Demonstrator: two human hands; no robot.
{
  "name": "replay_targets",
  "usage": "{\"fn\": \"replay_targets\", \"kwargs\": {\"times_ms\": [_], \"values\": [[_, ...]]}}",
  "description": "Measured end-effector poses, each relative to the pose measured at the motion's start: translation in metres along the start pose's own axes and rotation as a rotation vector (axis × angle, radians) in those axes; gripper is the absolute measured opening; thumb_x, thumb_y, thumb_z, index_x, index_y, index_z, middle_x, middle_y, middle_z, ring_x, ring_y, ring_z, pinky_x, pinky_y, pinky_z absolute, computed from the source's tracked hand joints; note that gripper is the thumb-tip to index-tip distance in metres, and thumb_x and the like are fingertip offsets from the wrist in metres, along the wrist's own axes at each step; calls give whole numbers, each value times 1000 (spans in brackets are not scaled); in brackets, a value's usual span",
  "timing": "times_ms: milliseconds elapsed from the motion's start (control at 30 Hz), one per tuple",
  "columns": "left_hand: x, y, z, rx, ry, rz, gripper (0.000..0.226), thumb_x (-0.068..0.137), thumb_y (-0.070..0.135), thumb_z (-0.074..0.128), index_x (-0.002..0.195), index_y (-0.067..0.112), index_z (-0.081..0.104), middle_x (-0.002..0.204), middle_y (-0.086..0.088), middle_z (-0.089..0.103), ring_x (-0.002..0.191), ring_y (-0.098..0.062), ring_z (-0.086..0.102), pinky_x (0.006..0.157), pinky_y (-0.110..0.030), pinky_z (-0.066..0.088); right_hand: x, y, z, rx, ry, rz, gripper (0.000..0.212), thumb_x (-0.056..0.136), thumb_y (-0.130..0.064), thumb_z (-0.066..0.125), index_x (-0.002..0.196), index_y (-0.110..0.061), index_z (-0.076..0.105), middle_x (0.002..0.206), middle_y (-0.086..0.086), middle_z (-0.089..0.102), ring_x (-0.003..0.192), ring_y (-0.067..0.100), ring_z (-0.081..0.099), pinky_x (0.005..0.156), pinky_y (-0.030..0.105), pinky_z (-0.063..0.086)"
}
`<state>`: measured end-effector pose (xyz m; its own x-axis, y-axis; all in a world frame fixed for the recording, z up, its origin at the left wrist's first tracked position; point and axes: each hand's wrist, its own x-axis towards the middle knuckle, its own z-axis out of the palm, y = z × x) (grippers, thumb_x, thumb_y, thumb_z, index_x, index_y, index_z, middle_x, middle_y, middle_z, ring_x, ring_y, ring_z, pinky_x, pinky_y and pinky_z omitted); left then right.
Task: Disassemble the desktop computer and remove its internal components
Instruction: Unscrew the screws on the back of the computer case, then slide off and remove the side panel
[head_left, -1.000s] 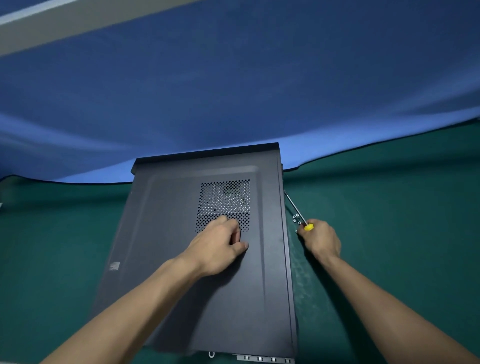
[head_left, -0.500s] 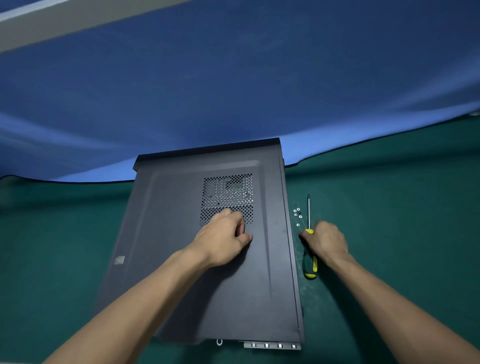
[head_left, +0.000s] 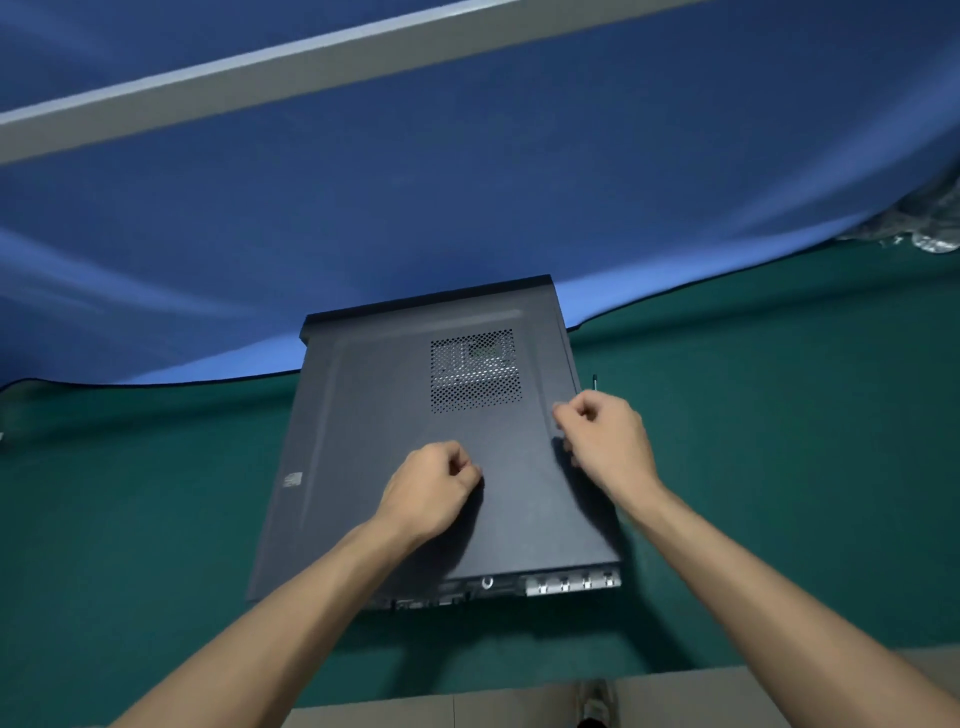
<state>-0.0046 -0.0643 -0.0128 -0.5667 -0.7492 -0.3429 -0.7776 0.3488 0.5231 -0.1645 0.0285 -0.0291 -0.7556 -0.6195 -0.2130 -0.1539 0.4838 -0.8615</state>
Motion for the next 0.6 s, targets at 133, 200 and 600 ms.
{"fn": "replay_targets", "kwargs": {"times_ms": [133, 200, 600], "values": [[-40, -33, -9, -18, 34, -38, 35, 93, 29, 50, 66, 11, 61, 61, 2, 67, 67, -22, 63, 71, -36, 53, -63, -17, 29, 217, -121, 94, 28, 85, -17, 56, 58, -13, 58, 44, 0, 56, 36, 13, 52, 36, 21, 37], [-60, -51, -14, -51, 52, -80, 41, 94, 29, 48, 61, 10, 64, 55, 2, 67, 61, -20, 65, 70, -36, 55, -92, -23, 46, 271, -188, 159, 29, 87, -16, 54, 59, -12, 59, 47, 2, 58, 38, 14, 52, 35, 19, 35], [-111, -117, -23, -989, -207, -609, 56, 100, 40, 37, 120, -11, 49, 109, -29, 62, 86, -36, 63, 57, -41, 51, -171, -17, 130, 594, -224, 670, 23, 94, -30, 57, 93, -6, 57, 76, 10, 61, 60, 21, 58, 57, 31, 51]]}}
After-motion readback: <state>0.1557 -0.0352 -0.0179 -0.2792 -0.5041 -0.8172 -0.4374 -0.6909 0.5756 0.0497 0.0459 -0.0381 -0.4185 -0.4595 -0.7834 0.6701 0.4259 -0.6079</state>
